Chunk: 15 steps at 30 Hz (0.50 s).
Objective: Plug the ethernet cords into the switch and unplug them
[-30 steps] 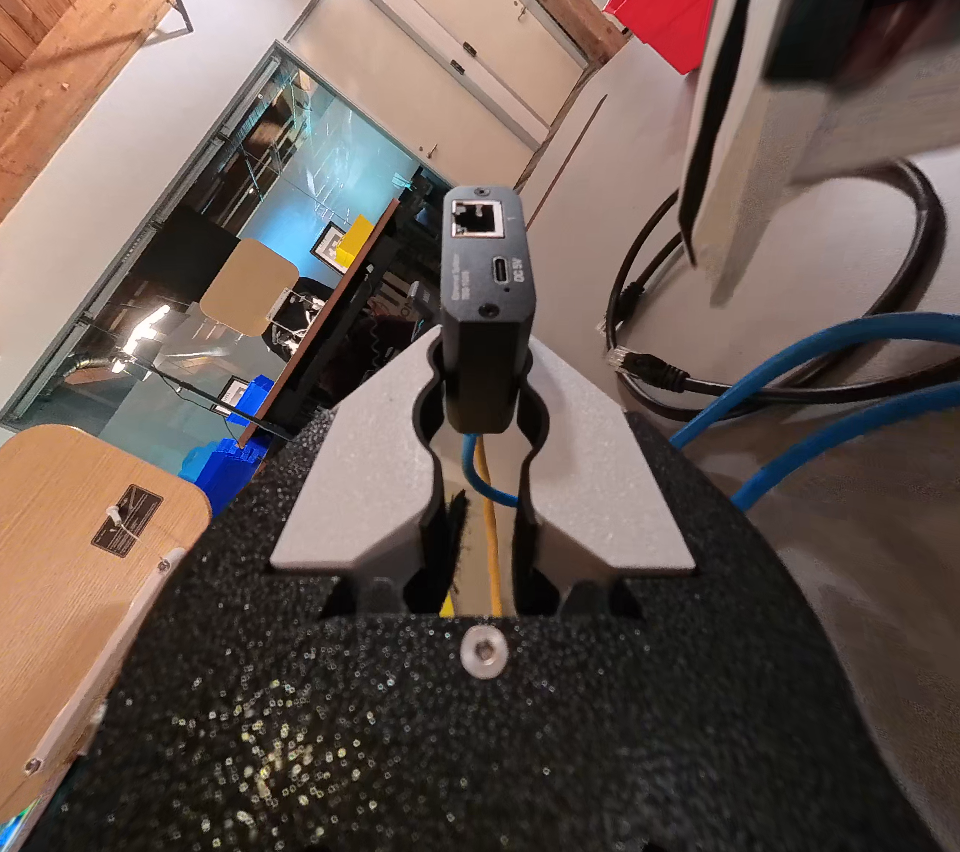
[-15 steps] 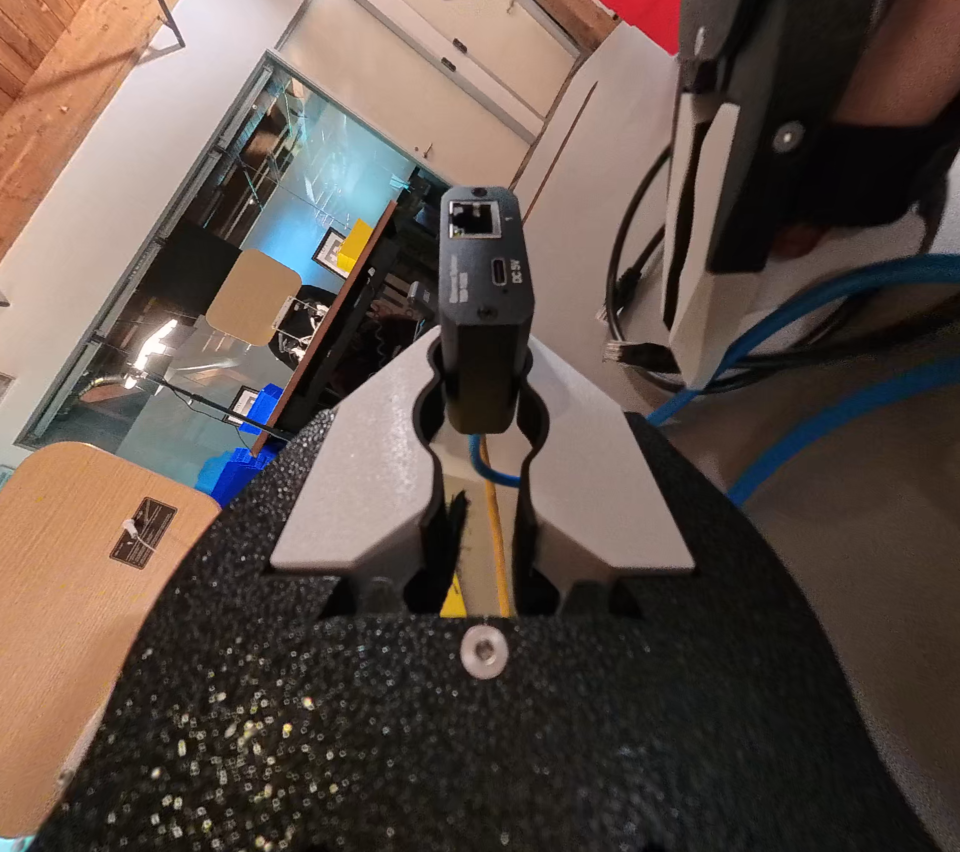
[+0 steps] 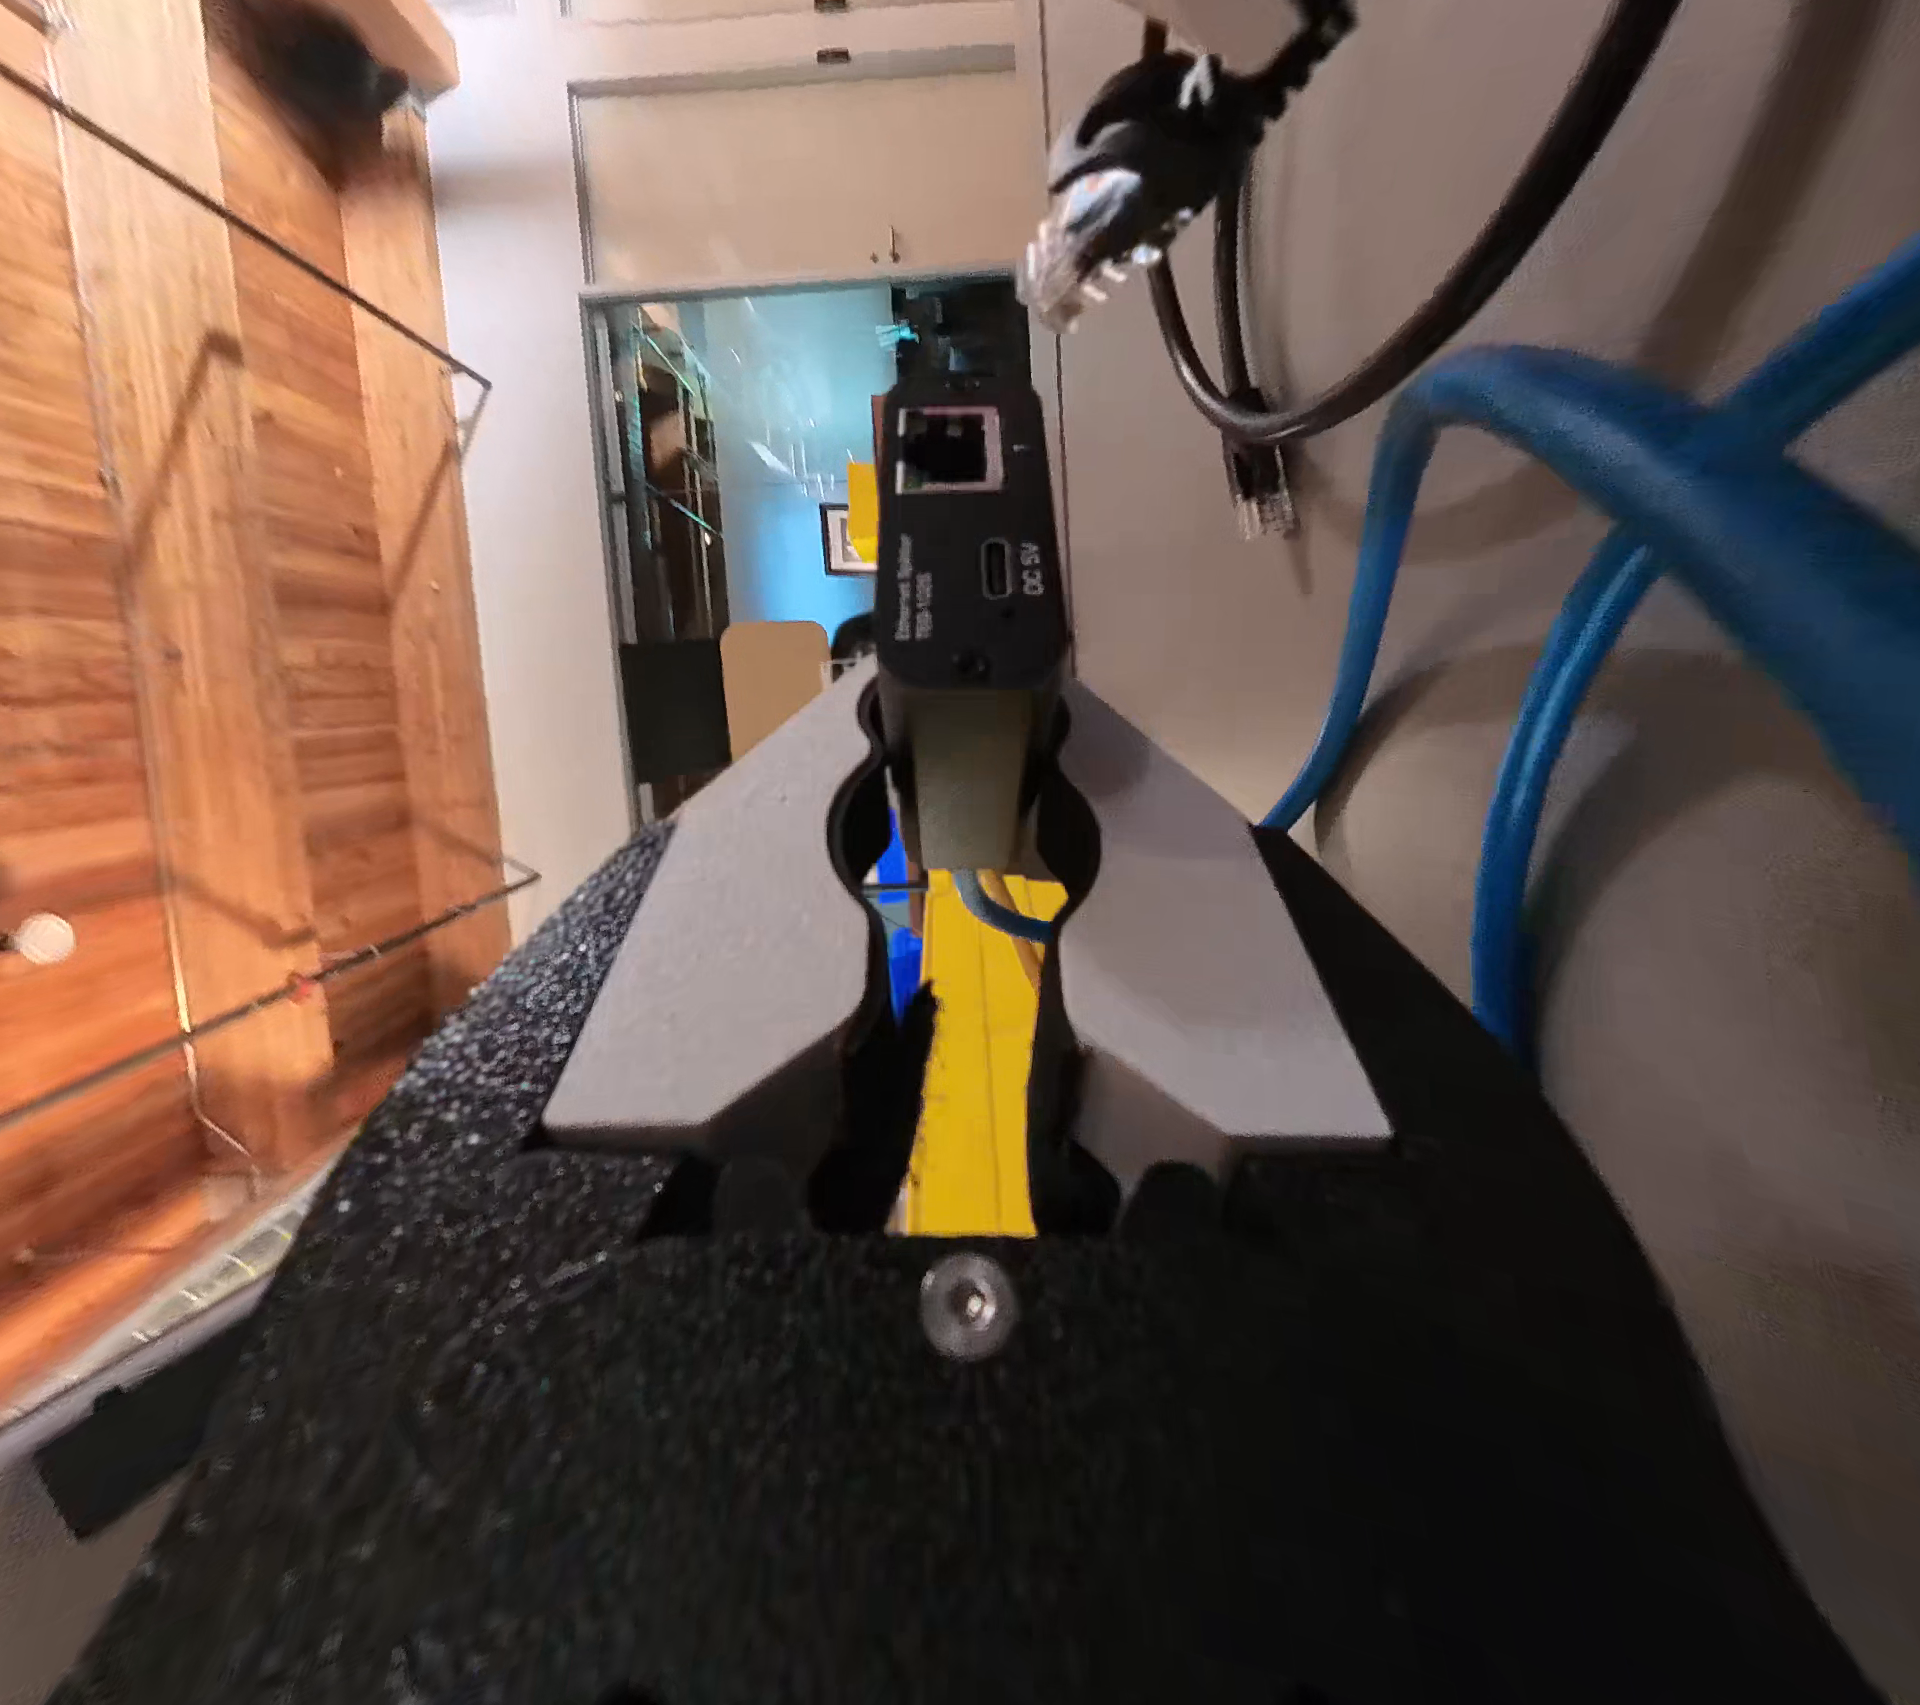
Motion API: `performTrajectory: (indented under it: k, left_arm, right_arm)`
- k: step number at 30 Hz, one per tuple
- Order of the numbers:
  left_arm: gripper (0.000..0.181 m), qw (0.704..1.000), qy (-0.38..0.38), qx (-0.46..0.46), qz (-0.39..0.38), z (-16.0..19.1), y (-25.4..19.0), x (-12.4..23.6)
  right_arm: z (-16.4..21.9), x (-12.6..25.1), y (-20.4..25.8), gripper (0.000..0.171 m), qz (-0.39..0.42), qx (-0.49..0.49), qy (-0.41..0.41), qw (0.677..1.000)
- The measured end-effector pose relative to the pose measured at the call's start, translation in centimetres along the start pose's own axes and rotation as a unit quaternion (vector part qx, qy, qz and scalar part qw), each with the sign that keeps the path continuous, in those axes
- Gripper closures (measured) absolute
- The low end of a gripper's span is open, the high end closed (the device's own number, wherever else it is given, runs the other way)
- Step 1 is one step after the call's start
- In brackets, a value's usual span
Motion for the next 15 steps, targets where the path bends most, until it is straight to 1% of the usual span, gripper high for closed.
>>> performTrajectory:
  k: [6, 15]
  left_arm:
    - [0.160, 0.999, -0.039, -0.029, 0.010, -0.5, -0.6, 0.5]
    - [0.160, 0.996, -0.052, -0.077, 0.011, -1.3, -1.2, 0.7]
  right_arm:
    - [1.3, -0.6, 0.6, 0.163, -0.075, -0.023, 0.029, 0.997]
    - [1.4, -0.7, 0.7, 0.163, -0.099, -0.032, 0.023, 0.994]
Point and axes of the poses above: each gripper's, where its closed fingertips meet, x back along the fingers, z out of its underside, y = z × x across the jaws, the point moved 8 cm from there along x, back along the fingers, and after that the axes turned 13 degrees about x, right-handed, at the moved point
